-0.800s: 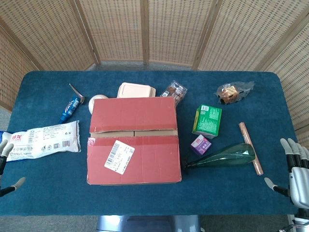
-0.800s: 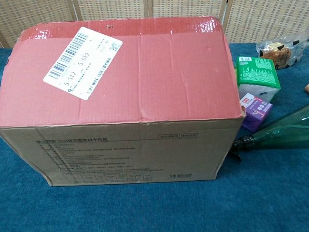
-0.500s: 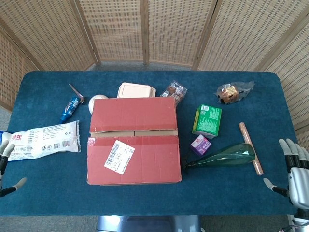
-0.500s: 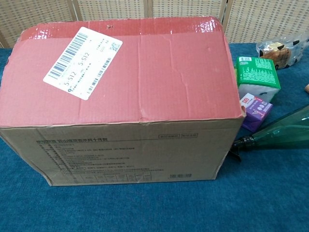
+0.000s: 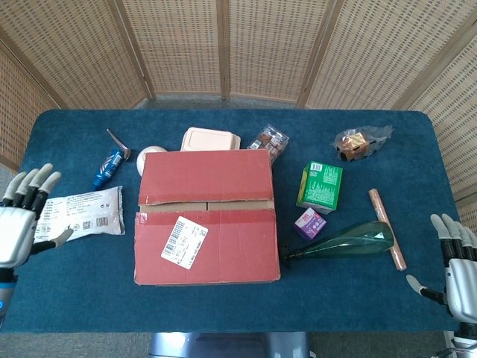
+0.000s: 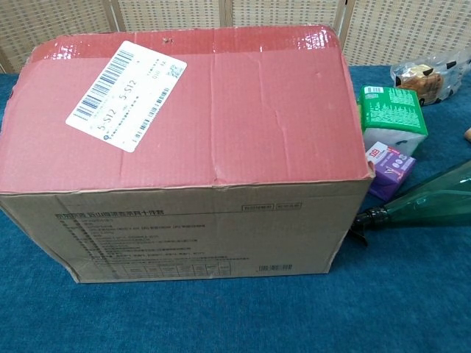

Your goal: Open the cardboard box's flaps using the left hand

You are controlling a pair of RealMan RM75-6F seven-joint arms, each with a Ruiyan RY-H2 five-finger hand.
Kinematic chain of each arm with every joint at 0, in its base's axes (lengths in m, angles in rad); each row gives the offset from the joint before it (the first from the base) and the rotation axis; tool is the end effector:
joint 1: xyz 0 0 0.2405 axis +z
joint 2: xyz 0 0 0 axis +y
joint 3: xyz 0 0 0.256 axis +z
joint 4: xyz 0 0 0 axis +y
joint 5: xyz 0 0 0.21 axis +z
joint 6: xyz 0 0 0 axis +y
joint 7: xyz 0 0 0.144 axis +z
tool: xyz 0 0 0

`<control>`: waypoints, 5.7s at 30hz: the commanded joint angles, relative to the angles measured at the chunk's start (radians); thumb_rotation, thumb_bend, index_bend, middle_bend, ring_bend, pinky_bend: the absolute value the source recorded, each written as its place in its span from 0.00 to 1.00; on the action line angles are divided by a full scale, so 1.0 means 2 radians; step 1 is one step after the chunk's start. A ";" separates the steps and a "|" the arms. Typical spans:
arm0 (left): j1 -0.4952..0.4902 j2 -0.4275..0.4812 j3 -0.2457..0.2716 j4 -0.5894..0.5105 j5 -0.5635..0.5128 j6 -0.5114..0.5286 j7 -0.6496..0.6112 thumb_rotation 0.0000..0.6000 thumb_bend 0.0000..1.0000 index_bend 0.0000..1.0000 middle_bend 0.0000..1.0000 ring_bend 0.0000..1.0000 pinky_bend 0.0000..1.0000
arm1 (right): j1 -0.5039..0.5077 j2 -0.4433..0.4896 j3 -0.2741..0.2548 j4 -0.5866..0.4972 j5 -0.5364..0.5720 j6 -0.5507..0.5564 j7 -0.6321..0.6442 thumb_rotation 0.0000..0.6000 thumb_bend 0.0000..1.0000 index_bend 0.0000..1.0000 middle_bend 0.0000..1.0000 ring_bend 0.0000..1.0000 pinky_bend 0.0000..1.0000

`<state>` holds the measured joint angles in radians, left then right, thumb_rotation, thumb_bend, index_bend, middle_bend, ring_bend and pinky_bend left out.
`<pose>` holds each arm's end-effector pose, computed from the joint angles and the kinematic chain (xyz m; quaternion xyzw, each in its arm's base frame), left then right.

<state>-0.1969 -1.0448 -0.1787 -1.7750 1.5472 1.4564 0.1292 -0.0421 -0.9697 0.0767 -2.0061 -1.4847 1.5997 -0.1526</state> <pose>-0.2410 0.2319 0.1803 -0.6207 -0.2968 -0.4531 0.5669 -0.2572 -0.1470 0.1938 0.5250 -0.4141 0.4129 0.6184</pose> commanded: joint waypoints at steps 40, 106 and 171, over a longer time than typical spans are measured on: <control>-0.174 -0.170 -0.059 0.074 -0.102 -0.088 0.123 1.00 0.00 0.00 0.00 0.00 0.03 | -0.001 -0.005 -0.004 0.000 -0.011 0.003 -0.008 1.00 0.00 0.00 0.00 0.00 0.00; -0.337 -0.028 -0.106 0.051 -0.386 -0.302 0.235 1.00 0.00 0.00 0.00 0.00 0.06 | 0.008 -0.004 -0.008 0.002 -0.007 -0.016 -0.006 1.00 0.00 0.00 0.00 0.00 0.00; -0.239 0.182 0.018 -0.074 0.083 -0.294 -0.522 1.00 0.00 0.01 0.00 0.00 0.19 | 0.010 -0.030 -0.013 0.007 -0.014 -0.016 -0.053 1.00 0.00 0.00 0.00 0.00 0.00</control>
<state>-0.6647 -0.7113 -0.1728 -1.9184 1.6538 0.8488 -0.7751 -0.0225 -1.0301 0.0502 -1.9930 -1.5120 1.5676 -0.2592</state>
